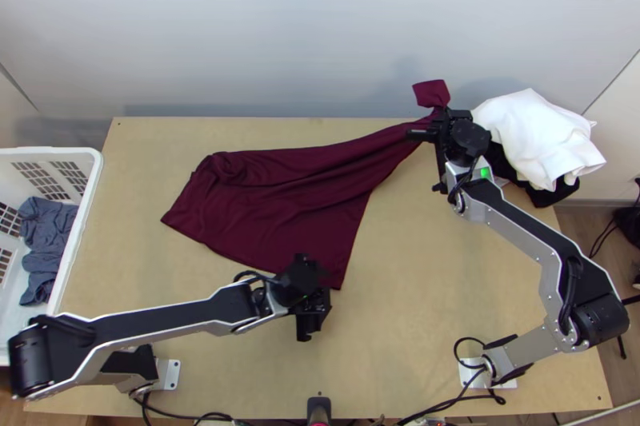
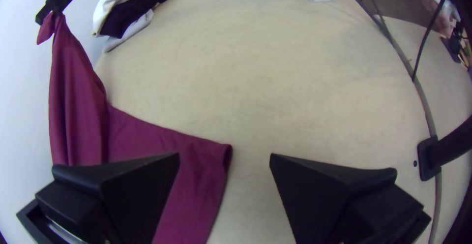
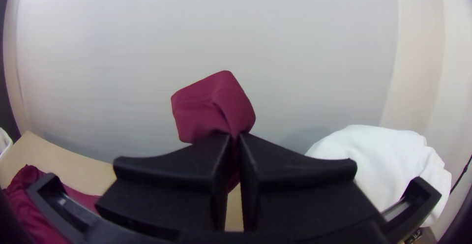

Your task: Fold the t-shirt

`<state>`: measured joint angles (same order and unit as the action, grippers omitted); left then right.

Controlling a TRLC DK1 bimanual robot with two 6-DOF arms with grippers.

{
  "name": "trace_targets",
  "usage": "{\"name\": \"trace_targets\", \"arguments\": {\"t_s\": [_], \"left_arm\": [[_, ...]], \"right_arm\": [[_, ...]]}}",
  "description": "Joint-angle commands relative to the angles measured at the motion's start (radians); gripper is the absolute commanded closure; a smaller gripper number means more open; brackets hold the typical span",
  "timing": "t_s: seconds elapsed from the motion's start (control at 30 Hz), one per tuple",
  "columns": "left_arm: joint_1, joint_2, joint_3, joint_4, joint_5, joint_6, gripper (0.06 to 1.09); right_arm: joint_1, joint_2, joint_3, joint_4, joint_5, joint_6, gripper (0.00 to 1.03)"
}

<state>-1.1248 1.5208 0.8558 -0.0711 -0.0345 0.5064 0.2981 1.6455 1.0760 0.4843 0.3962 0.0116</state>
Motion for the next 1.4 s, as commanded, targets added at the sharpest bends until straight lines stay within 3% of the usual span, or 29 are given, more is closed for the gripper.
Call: {"name": "trace_targets", "arguments": {"t_s": [0.0, 0.77, 0.8, 0.87, 1.0, 1.37], "left_arm": [[-0.001, 0.121, 0.072, 0.031, -0.011, 0.029, 0.2], [0.049, 0.213, 0.077, 0.076, -0.079, 0.092, 0.2], [0.049, 0.211, 0.08, 0.077, -0.079, 0.086, 0.34], [0.048, 0.2, 0.088, 0.077, -0.059, 0.081, 1.02], [0.042, 0.147, 0.089, 0.022, 0.012, 0.026, 1.03], [0.12, 0.049, 0.17, -0.095, -0.004, -0.065, 1.05]], "right_arm": [[-0.019, -0.001, -0.002, 0.0, 0.001, 0.005, 1.0], [-0.016, 0.013, 0.044, 0.0, 0.001, 0.002, 1.0], [-0.016, 0.013, 0.042, 0.0, 0.001, 0.002, 1.0], [-0.016, 0.013, 0.039, 0.0, 0.001, 0.002, 1.0], [-0.017, 0.014, 0.041, 0.0, 0.001, 0.002, 1.0], [-0.024, -0.029, 0.053, -0.007, 0.003, -0.01, 1.0]]}}
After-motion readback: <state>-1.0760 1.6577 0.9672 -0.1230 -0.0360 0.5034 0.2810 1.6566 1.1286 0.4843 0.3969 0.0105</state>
